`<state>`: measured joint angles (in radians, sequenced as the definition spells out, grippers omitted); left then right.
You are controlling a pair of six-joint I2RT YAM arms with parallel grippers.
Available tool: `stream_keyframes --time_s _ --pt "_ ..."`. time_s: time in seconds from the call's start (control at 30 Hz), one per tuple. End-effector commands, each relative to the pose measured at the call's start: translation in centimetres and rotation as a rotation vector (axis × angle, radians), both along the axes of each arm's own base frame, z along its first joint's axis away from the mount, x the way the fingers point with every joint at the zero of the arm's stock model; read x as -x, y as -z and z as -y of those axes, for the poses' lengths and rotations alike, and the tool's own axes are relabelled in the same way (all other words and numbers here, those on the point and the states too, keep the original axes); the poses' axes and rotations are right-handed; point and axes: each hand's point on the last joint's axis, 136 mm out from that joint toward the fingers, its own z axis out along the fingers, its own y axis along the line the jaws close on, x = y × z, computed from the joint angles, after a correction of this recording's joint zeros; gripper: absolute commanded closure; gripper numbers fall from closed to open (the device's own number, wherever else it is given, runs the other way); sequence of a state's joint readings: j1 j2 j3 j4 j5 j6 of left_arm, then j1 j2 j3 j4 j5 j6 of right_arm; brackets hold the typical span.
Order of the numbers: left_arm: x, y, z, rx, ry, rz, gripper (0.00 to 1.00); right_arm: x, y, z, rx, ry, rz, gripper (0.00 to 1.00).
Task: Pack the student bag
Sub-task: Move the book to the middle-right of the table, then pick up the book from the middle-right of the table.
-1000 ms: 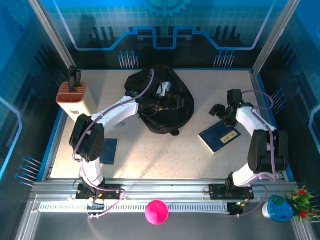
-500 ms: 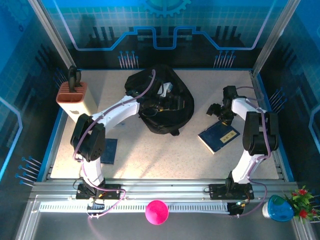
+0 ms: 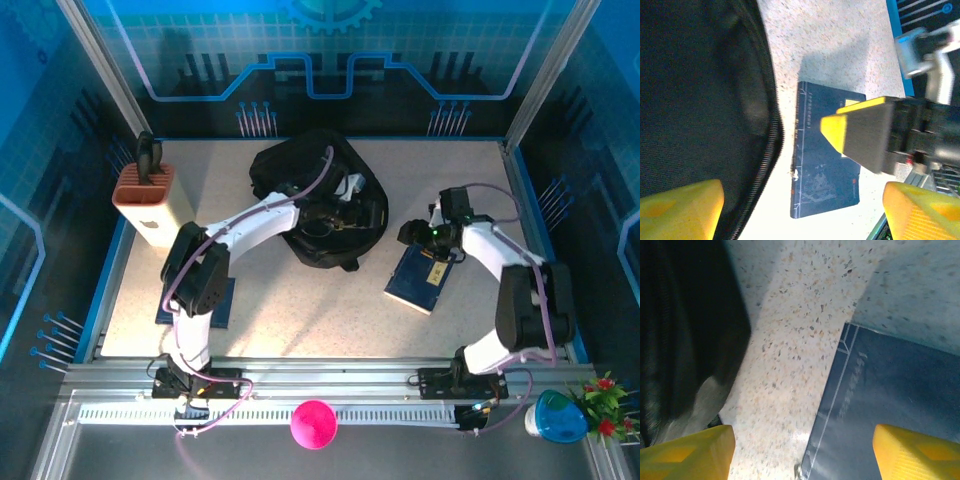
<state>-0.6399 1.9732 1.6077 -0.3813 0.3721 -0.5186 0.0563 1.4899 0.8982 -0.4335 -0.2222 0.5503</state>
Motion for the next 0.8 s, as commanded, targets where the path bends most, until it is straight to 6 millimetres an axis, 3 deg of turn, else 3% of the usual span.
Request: stream_keyframes --time_s 0.0,0.13,0.33,0.57,0.77 --pt "2.0 1.0 2.4 -0.039 0.032 -0.044 0.18 2.4 -0.4 3.1 0.098 0.115 -0.015 0.28" --pt "3.6 2.2 4.7 -0.112 0.059 -0.024 0.24 6.5 0.4 6.8 0.236 0.251 -0.115 0.33" --pt "5.2 5.2 7.3 -0.189 0.098 -0.043 0.36 9.9 2.4 8.8 0.256 0.348 -0.185 0.48" --pt "5.2 8.9 7.9 -0.251 0.093 -0.1 0.53 9.6 4.2 7.9 0.183 0.316 -0.202 0.65" --pt "5.2 10.8 8.0 -0.276 0.094 -0.133 0.54 9.3 5.1 7.6 0.16 0.297 -0.224 0.72"
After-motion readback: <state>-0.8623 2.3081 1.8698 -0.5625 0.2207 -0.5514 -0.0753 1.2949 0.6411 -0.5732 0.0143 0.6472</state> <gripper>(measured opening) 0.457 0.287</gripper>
